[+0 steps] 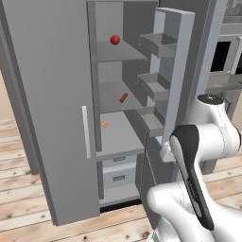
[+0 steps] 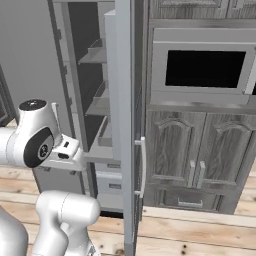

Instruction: Store the hot dog in the freezer for long-term storage. Close the freezer door after placing the cooked food.

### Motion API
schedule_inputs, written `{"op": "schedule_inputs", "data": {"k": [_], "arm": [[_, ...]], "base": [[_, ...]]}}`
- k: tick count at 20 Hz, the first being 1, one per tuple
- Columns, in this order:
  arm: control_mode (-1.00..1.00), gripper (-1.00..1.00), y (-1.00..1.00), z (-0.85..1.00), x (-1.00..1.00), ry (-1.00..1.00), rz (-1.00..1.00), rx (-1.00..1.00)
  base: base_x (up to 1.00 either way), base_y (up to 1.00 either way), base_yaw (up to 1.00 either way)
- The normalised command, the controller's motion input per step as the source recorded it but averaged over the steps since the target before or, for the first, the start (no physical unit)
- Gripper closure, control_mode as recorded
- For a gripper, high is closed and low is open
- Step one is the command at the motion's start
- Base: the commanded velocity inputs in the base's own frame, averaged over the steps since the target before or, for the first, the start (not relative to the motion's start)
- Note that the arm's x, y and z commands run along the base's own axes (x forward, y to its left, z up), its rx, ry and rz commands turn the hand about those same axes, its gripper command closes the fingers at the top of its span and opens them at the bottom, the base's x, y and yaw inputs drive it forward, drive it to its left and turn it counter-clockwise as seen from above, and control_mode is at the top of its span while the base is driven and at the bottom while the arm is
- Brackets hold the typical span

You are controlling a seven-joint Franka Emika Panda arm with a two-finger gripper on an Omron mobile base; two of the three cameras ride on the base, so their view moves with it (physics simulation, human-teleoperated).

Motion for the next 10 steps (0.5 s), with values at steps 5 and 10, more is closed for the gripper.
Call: {"op": "schedule_inputs", "data": {"k": [5, 10], "arm": [[-1.00, -1.00, -0.63, 0.00, 0.07, 0.00, 0.11, 0.00], [-1.00, -1.00, -0.71, 0.00, 0.39, 0.00, 0.10, 0.00]], "base": [[0.00, 0.00, 0.00], [0.00, 0.00, 0.00]]}}
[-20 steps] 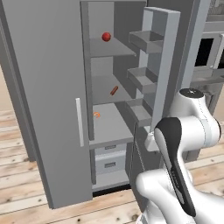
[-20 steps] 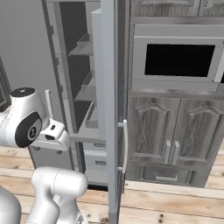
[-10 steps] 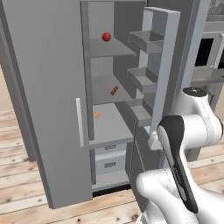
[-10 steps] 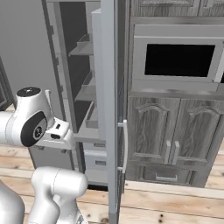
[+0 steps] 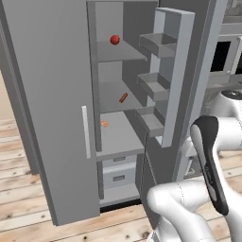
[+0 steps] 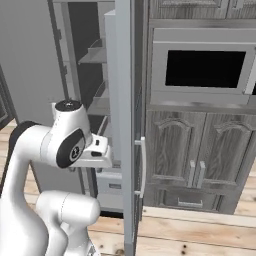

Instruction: Store the hot dog in the freezer for long-term storage. Close the freezer door after placing the cooked food.

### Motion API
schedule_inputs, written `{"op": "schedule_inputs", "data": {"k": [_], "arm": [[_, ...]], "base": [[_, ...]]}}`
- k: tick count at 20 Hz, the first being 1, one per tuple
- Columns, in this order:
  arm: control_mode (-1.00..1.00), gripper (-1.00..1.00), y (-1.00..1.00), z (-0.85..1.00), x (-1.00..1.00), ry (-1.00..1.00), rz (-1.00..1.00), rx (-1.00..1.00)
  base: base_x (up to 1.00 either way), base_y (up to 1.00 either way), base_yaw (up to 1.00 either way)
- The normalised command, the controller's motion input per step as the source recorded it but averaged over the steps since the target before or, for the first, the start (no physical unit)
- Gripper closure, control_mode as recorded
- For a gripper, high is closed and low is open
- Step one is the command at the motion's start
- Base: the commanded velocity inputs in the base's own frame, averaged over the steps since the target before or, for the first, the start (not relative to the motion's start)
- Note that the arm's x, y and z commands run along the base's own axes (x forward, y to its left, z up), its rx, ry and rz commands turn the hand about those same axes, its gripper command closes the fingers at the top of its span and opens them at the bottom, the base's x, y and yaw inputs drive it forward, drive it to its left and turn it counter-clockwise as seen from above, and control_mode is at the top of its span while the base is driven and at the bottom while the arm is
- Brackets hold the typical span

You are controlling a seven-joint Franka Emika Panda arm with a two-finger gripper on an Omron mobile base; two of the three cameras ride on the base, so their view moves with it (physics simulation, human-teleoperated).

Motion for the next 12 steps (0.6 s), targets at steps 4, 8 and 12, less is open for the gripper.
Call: {"op": "schedule_inputs", "data": {"k": [4, 8, 12], "arm": [[-1.00, -1.00, -0.81, 0.00, 0.50, 0.00, 0.08, 0.06], [-1.00, -1.00, -0.64, 0.00, 0.50, -0.03, 0.00, 0.16], [-1.00, -1.00, -0.53, -0.01, 0.54, -0.19, 0.10, 0.12]], "base": [[0.00, 0.00, 0.00], [0.00, 0.00, 0.00], [0.00, 0.00, 0.00]]}}
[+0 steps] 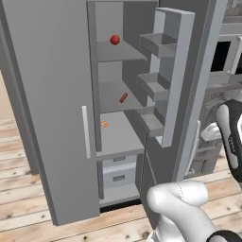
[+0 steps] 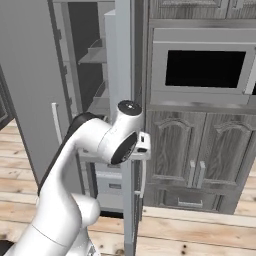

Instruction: Store the hot dog in the freezer for long-term storage. Close the freezer door after placing the cooked food.

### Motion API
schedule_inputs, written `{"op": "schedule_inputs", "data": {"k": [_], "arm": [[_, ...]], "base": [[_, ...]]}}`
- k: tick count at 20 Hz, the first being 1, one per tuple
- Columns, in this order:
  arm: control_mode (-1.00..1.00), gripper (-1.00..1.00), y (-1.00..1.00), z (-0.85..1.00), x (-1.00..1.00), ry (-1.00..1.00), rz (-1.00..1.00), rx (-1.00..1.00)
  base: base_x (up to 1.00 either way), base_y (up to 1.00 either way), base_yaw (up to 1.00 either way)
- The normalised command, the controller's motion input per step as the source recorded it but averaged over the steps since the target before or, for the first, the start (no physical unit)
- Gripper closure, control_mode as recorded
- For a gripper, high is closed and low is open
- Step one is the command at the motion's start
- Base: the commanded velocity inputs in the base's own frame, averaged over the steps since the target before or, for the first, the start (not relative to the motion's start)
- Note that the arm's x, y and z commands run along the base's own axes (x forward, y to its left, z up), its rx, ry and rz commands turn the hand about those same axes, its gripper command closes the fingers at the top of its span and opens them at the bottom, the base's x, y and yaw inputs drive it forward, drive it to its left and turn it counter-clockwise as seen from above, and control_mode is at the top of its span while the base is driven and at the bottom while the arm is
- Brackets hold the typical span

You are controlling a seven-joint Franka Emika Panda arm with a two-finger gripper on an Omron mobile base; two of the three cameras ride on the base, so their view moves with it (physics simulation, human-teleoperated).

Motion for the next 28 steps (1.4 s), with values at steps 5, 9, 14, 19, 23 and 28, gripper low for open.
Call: {"op": "schedule_inputs", "data": {"k": [5, 9, 14, 19, 23, 28], "arm": [[-1.00, -1.00, -0.50, 0.00, 0.61, -0.17, 0.14, 0.13], [-1.00, -1.00, -0.43, -0.05, 0.60, -0.20, 0.13, 0.11], [-1.00, -1.00, -0.37, -0.16, 0.53, -0.23, 0.13, 0.07], [-1.00, -1.00, -0.25, -0.32, 0.49, -0.25, 0.16, 0.05], [-1.00, -1.00, -0.15, -0.35, 0.41, -0.20, 0.19, 0.07], [-1.00, -1.00, -0.03, -0.18, 0.27, -0.12, 0.25, 0.11]], "base": [[0.00, 0.00, 0.00], [0.00, 0.00, 0.00], [0.00, 0.00, 0.00], [0.00, 0.00, 0.00], [0.00, 0.00, 0.00], [0.00, 0.00, 0.00]]}}
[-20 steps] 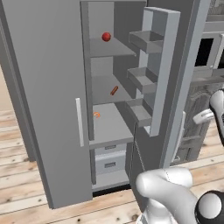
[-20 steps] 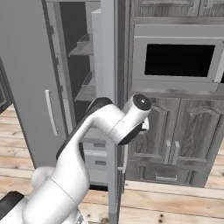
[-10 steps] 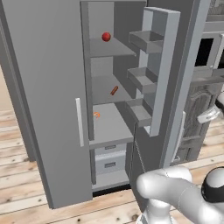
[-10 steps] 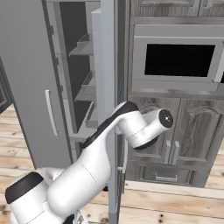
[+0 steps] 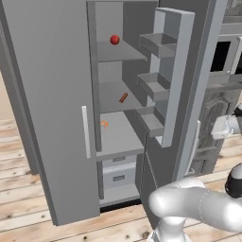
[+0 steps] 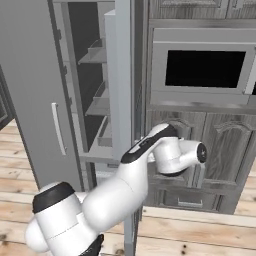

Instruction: Store the hot dog in the freezer for long-term storage. Close the freezer door after placing the cooked food.

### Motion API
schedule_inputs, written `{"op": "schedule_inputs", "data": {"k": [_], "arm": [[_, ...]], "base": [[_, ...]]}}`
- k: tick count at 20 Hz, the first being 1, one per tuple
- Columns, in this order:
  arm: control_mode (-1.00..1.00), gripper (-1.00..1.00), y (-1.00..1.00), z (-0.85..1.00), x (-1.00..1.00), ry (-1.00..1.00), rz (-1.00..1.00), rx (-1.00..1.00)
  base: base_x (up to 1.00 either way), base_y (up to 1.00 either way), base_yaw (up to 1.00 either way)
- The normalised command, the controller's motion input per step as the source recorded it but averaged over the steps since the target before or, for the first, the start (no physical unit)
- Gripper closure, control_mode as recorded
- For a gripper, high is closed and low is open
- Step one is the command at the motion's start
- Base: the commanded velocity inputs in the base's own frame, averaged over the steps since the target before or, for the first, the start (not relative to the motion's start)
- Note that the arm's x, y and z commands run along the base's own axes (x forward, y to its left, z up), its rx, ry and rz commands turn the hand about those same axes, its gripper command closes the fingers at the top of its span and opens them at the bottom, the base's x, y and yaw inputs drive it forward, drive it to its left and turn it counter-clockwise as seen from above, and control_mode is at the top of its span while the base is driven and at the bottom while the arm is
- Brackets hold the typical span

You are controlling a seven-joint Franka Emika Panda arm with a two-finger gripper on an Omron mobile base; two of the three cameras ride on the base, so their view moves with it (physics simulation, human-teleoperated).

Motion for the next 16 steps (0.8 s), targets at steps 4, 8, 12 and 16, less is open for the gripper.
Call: {"op": "schedule_inputs", "data": {"k": [4, 8, 12, 16], "arm": [[-1.00, -1.00, -0.03, -0.06, 0.30, -0.10, 0.20, 0.02], [-1.00, -1.00, 0.00, 0.00, 0.00, 0.01, 0.03, 0.00], [-1.00, -1.00, 0.03, -0.03, -0.02, 0.00, 0.02, 0.00], [-1.00, -1.00, 0.26, -0.31, -0.06, 0.00, 0.01, 0.03]], "base": [[0.00, 0.00, 0.00], [0.00, 0.00, 0.00], [0.00, 0.00, 0.00], [0.00, 0.00, 0.00]]}}
